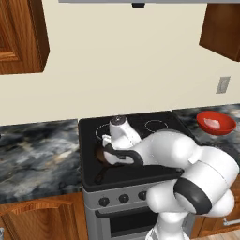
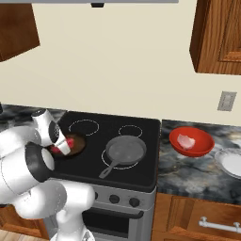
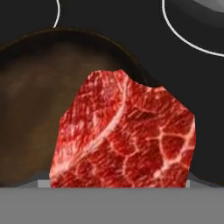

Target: Place one of the steaks on the plate and the other in the bowl. Then place the bowl in the fridge.

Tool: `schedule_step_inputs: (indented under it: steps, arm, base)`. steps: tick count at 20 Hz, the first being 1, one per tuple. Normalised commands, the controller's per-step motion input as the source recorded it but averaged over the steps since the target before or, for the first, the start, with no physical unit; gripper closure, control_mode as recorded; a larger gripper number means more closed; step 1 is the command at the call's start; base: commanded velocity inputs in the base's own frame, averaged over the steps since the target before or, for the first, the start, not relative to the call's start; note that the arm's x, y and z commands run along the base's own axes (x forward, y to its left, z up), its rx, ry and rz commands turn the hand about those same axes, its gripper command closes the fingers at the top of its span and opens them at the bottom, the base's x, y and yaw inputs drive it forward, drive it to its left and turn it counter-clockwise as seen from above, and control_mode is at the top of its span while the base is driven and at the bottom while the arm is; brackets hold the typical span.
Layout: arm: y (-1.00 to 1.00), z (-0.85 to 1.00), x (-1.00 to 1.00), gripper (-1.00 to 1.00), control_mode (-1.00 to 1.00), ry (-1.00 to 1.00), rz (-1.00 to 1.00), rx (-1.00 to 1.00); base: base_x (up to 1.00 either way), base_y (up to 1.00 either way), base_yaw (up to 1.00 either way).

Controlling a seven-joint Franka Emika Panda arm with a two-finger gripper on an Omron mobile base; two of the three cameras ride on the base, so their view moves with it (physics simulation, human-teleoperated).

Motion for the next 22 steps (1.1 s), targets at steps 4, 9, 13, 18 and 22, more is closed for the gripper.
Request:
schedule_step_inputs:
  steps: [4, 9, 13, 18, 22]
  arm:
    - [-0.32, 0.97, 0.0, 1.0, -1.0, -0.15, 0.0, 0.0]
    - [-0.13, 1.0, -0.12, 1.0, -1.0, -0.08, 0.0, 0.0]
    - [-0.3, 1.0, -0.49, 1.0, -1.0, 0.0, 0.0, 0.0]
    - [-0.81, 0.84, -0.58, 1.0, -1.0, 0.0, 0.0, 0.03]
    - [-1.0, 0.21, -0.85, 1.0, -1.0, -0.09, 0.12, 0.03]
  base:
    - [0.0, 0.0, 0.0]
    - [0.0, 0.0, 0.0]
    - [0.0, 0.0, 0.0]
    - [0.0, 0.0, 0.0]
    - [0.0, 0.0, 0.0]
